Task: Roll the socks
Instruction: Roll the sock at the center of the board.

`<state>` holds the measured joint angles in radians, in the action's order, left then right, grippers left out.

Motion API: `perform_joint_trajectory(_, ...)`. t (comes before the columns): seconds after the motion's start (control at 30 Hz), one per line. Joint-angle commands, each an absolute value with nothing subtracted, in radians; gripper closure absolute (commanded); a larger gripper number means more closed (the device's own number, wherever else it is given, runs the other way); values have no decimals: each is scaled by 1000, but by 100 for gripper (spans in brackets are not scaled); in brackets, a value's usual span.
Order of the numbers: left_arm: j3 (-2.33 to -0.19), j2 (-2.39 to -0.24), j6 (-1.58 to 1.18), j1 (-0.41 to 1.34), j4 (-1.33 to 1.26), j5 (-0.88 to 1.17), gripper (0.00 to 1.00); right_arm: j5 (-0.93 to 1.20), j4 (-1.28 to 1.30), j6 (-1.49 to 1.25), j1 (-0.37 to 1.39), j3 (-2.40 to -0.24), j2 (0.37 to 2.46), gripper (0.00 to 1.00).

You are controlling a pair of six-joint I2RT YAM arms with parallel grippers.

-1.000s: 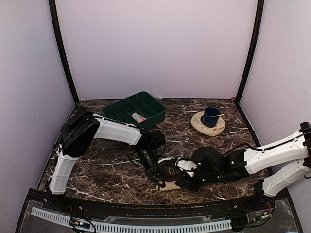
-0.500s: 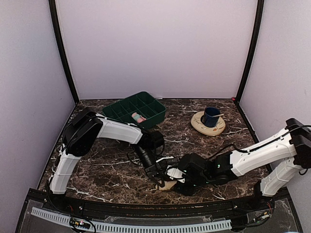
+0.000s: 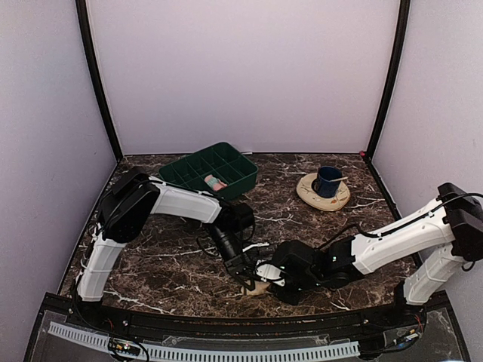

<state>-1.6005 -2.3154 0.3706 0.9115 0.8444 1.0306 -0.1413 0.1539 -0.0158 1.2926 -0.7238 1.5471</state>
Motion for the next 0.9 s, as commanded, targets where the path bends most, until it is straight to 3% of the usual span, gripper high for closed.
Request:
perform_joint_trajectory(0.0, -1605, -2328, 366, 904, 876, 970, 86, -137, 138, -27, 1298, -737, 1555, 92)
perform_joint_trajectory(0.17, -1586, -2312, 310, 893, 838, 931, 81, -114, 140, -38, 1298, -727, 1546, 99)
perform_joint_trajectory(0.43, -1398, -2155, 160, 837, 599, 928, 69, -77, 134, -58, 1292, -724, 1557, 100)
perform_joint_trajectory(0.87, -1215, -2027, 22, 802, 377, 962, 67, 39, 110, -143, 1216, -689, 1536, 100)
